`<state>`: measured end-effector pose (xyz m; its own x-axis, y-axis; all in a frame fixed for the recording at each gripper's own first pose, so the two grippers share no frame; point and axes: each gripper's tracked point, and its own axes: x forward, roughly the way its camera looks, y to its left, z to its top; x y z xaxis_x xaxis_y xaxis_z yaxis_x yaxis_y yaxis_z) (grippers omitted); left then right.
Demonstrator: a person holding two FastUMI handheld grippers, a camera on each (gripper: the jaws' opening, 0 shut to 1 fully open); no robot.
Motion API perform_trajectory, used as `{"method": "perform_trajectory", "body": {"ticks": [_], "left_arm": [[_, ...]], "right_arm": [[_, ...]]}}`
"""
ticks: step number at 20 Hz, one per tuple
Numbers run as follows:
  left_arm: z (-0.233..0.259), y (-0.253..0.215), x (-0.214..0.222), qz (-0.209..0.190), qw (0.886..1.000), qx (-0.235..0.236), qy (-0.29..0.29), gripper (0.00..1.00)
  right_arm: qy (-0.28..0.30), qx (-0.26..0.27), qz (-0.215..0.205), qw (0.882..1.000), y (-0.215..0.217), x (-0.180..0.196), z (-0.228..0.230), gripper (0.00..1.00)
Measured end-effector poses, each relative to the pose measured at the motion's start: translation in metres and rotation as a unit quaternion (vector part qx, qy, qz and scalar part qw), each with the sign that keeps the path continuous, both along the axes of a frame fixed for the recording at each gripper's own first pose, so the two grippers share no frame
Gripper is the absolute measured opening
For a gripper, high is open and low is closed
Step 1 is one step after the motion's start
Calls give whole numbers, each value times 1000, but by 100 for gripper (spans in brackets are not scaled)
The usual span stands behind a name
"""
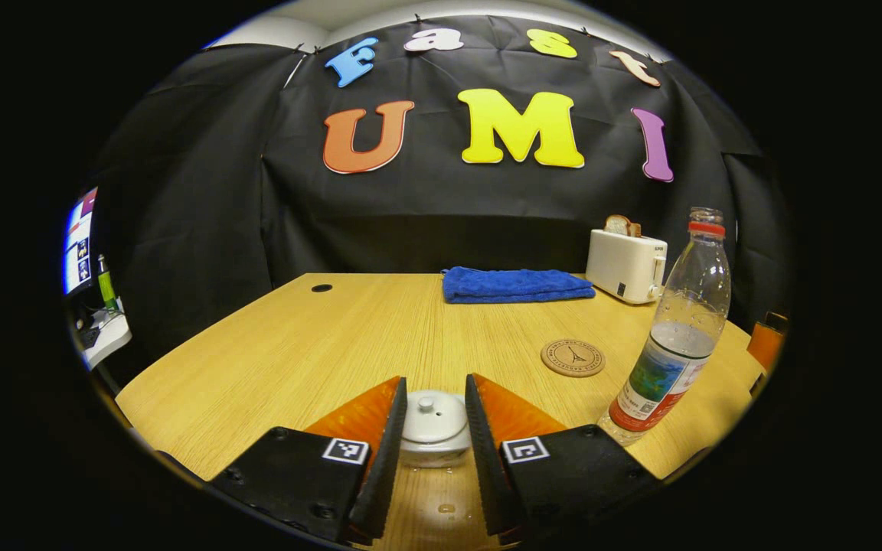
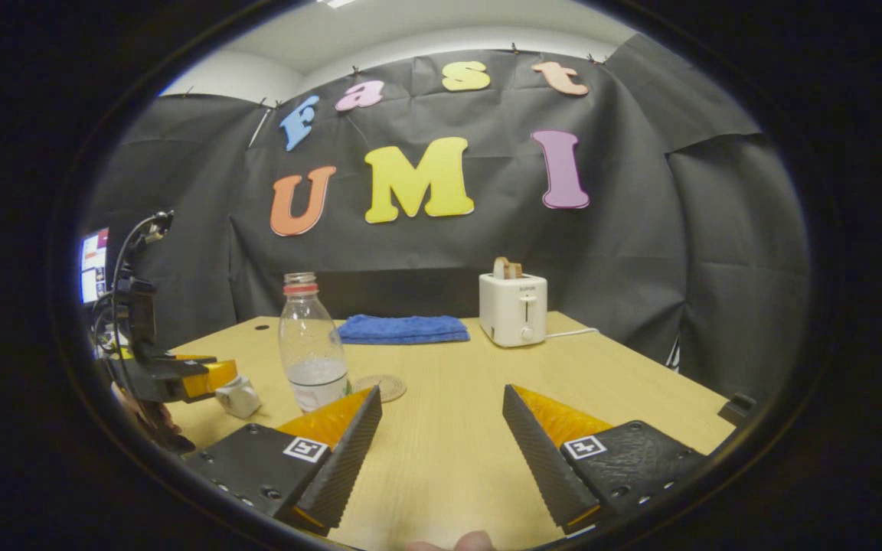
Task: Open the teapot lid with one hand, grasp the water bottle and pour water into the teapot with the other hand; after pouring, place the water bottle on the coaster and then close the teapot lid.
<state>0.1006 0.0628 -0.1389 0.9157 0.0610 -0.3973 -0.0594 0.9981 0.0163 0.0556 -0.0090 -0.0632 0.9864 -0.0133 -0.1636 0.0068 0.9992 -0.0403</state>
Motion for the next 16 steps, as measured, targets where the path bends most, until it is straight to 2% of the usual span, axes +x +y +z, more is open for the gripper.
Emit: {"method": "perform_trajectory", "body": {"ticks": [1,2,4,5,6,8,10,15,16], "left_arm": [[1,2,2,2,1000,5,-1,45],[0,5,3,5,1000,7,0,45],[0,9,4,13,1000,7,2,28],[-1,10,4,16,1000,7,3,24],[-1,8,5,11,1000,4,3,16],[1,7,6,5,1000,2,0,9],[1,7,6,1,1000,1,-3,6],[17,7,1,-6,1000,-21,-20,3],[23,7,-2,-7,999,-23,-26,3]], "right_arm": [[0,-1,0,1000,0,1,0,96],[0,0,0,1000,0,2,1,96],[-2,2,0,1000,-1,3,1,95],[-3,4,2,1000,-2,2,1,95],[-4,5,4,1000,-1,3,2,99],[-5,6,10,1000,-1,3,1,96],[-6,7,25,1000,4,2,-1,92],[-5,4,73,997,29,-3,-3,95],[-6,5,87,996,36,-6,-2,92]]}}
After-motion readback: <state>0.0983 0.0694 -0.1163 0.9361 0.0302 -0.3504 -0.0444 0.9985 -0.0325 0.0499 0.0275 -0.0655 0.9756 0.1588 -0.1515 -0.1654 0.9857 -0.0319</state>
